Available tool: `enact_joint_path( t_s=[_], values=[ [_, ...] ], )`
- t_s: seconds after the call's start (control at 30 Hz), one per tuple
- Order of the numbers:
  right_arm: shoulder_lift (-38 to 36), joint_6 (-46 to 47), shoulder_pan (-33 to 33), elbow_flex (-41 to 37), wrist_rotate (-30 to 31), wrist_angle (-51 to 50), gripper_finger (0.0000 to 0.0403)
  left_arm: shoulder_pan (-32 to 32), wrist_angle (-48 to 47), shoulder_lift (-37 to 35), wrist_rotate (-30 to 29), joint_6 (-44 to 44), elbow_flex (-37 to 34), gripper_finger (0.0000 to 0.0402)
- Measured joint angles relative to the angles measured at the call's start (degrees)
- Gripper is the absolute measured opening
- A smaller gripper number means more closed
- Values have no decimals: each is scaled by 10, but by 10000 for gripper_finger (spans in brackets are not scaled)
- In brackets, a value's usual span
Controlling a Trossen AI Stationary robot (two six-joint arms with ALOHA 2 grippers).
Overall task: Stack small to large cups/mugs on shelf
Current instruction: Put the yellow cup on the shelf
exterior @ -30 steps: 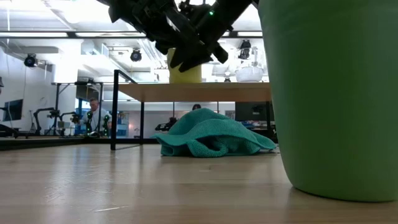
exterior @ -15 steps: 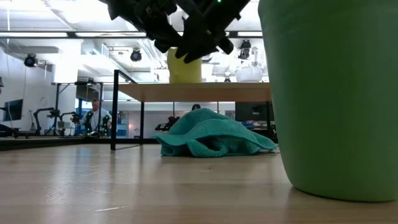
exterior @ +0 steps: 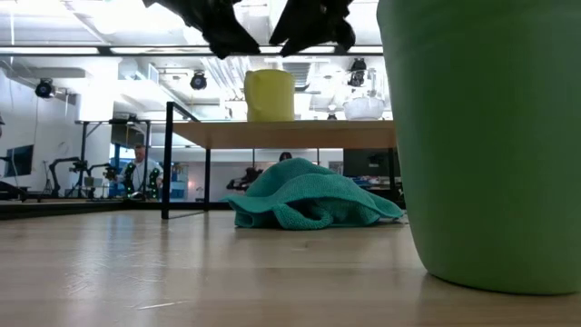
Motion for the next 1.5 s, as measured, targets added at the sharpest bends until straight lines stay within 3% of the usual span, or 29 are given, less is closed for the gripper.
enact_joint_path(
  t_s=[0.67,1.0,1.5],
  values=[
    [-136,-22,1,0,1,1,127,9,-69,-5,-87,1,-20,76],
    [-144,-31,1,0,1,0,123,29,-68,2,-117,2,-27,76],
    [-136,-31,1,0,1,0,123,35,-62,3,-115,0,-42,76]
  ],
)
